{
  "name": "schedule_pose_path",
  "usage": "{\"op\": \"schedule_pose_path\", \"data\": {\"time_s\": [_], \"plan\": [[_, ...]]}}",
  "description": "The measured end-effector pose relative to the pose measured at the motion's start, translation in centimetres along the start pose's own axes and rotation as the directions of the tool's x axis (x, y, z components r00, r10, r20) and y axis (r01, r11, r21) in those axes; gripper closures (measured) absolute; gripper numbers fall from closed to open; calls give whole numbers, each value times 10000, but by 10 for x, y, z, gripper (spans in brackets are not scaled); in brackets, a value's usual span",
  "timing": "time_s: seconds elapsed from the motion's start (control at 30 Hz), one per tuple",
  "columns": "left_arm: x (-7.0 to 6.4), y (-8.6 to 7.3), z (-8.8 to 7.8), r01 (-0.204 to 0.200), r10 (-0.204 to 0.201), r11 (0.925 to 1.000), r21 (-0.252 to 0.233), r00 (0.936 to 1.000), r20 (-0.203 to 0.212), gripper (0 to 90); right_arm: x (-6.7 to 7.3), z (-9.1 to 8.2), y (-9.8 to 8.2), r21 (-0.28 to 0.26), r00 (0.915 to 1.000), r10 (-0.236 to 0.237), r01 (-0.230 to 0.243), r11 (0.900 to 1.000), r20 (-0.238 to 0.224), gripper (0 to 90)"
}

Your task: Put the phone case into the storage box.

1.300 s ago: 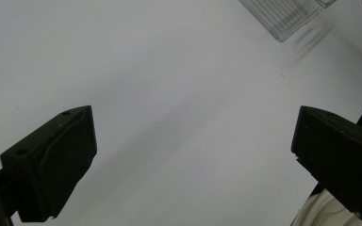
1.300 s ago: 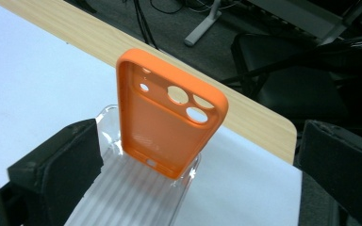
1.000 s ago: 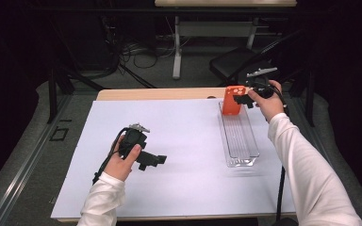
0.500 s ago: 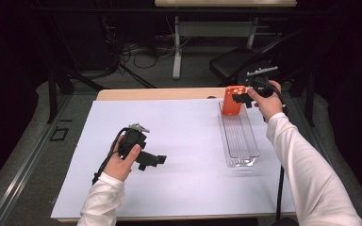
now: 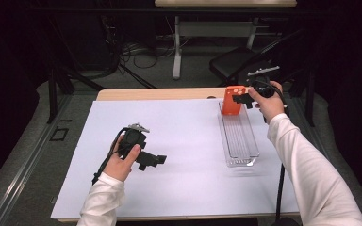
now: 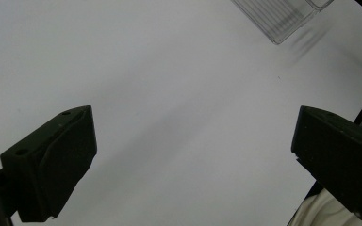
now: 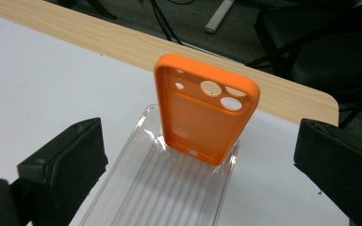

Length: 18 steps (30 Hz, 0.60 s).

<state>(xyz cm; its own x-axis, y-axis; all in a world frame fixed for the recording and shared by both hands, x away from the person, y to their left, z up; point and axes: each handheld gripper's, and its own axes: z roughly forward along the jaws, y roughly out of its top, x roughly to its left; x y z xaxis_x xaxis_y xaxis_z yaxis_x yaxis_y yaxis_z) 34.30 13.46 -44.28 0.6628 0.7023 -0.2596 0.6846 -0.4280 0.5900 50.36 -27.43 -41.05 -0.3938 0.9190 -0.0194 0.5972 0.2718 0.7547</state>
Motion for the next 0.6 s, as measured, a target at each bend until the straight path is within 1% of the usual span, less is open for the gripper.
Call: {"op": "schedule_pose_path", "data": {"time_s": [0.13, 0.23, 0.43, 0.5, 0.57, 0.6], "plan": [[-1, 0, 0, 15, -15, 10000, -31, 10000, -5, 12, 5, -4, -1, 39, 9998, -215, 216, 9998, -27, 24], [-1, 0, -1, -4, 4, 10000, -32, 10000, -6, 12, 9, -6, -2, 24, 9995, -253, 254, 9997, -176, 24], [0, 0, -1, -19, 19, 10000, -5, 10000, -20, 12, 21, -14, -11, -123, 9964, -253, 244, 9996, -803, 24], [0, 0, -1, -18, 18, 10000, -4, 10000, -18, 12, 26, -17, -15, -140, 9951, -374, 363, 9992, -910, 24], [-1, 0, -1, -2, 1, 10000, -29, 10000, -37, 12, 31, -20, -19, -158, 9928, -364, 348, 9993, -1138, 25], [-1, 0, 0, 17, -18, 10000, -37, 10000, -28, 12, 33, -21, -21, -198, 9917, -439, 419, 9989, -1205, 25]]}}
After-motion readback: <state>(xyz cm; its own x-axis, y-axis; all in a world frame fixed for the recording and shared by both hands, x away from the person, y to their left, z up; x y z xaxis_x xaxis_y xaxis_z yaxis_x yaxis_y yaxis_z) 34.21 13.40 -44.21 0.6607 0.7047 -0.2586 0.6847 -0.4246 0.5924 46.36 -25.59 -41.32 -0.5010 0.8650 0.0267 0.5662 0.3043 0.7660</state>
